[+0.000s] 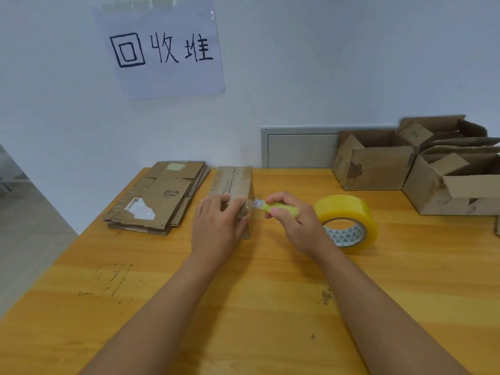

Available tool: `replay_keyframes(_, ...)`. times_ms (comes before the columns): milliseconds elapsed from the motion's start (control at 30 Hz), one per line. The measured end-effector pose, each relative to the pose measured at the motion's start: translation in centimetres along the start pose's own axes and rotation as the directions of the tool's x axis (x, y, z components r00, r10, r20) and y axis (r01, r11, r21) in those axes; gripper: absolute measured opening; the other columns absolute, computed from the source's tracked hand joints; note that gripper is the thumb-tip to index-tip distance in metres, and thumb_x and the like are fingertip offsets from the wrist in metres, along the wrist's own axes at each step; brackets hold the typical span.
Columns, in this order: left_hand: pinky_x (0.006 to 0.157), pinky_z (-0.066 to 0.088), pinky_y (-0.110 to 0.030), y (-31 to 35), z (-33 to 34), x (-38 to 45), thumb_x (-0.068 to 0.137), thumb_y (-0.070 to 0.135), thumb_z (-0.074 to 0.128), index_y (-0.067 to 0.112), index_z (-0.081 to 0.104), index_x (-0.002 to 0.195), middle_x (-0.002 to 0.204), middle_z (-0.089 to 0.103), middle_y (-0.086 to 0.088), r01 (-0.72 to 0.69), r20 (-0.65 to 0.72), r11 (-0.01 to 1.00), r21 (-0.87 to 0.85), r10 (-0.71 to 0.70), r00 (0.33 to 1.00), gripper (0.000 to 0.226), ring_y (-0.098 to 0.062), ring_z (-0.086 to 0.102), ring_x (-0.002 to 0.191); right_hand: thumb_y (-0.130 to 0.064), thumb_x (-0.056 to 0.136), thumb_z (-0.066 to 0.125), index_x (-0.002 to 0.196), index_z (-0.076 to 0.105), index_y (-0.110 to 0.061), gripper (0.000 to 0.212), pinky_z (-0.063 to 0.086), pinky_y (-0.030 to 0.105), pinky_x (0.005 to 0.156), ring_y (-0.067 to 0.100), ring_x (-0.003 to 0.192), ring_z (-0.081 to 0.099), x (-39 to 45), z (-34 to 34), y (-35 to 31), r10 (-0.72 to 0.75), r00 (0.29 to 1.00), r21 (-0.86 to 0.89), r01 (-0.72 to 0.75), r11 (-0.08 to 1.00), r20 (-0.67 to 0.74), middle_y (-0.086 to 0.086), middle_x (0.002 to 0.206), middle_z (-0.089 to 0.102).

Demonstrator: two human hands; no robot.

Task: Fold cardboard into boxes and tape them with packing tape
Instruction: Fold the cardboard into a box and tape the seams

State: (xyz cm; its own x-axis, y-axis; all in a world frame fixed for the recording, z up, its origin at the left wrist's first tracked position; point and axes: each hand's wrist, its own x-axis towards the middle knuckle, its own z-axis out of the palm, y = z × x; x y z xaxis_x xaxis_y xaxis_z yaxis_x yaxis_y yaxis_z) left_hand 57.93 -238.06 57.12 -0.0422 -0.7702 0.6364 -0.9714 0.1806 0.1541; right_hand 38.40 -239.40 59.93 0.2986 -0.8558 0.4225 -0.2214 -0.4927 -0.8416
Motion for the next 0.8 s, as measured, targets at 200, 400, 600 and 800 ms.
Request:
replay_keyframes(200,0.091,0.046,-0.042,-0.3,-0.1,0.2,0.082,0.037,0.077,0.026,0.065,0.114,0.113,0.061,-0.009,-0.005,0.018,1.0,-0.006,0.005,1.0,0.036,-0.029,0.059,0.106,-0.055,0.084,0.047,0.094,0.059,-0.062,0.018,0.043,0.052,0.1,0.014,0.1,0.066,0.2,-0.1,0.3,0.029,0.999,-0.091,-0.025,0.996,0.045,-0.019,0.096,0.07)
replay_keyframes(400,0.089,0.048,-0.044,-0.5,-0.2,0.2,0.082,0.036,0.077,0.025,0.065,0.116,0.112,0.062,-0.01,-0.012,0.021,1.0,-0.023,0.012,1.0,0.038,-0.031,0.06,0.104,-0.058,0.083,0.047,0.103,0.062,-0.051,0.026,0.042,0.049,0.104,0.007,0.105,0.064,0.2,-0.2,-0.1,0.053,0.995,-0.108,-0.044,0.993,0.084,-0.019,0.099,0.071)
replay_keyframes(600,0.087,0.049,-0.044,-0.7,-0.5,0.2,0.08,0.03,0.08,0.022,0.067,0.119,0.111,0.063,-0.01,-0.037,0.025,0.999,-0.03,0.038,0.999,0.042,-0.031,0.061,0.103,-0.054,0.085,0.051,0.123,0.068,-0.028,0.05,0.045,0.039,0.105,0.006,0.113,0.062,0.2,-0.8,-0.1,0.102,0.983,-0.142,-0.081,0.987,0.151,-0.01,0.112,0.072)
replay_keyframes(800,0.087,0.047,-0.042,-1.1,-0.8,0.3,0.083,0.023,0.077,0.024,0.064,0.124,0.115,0.061,-0.009,-0.052,0.054,0.998,-0.037,0.054,0.997,0.043,-0.03,0.058,0.106,-0.048,0.086,0.053,0.123,0.068,-0.026,0.046,0.044,0.033,0.106,0.006,0.116,0.061,0.3,-1.2,-0.3,0.092,0.978,-0.149,-0.064,0.987,0.189,-0.008,0.114,0.072)
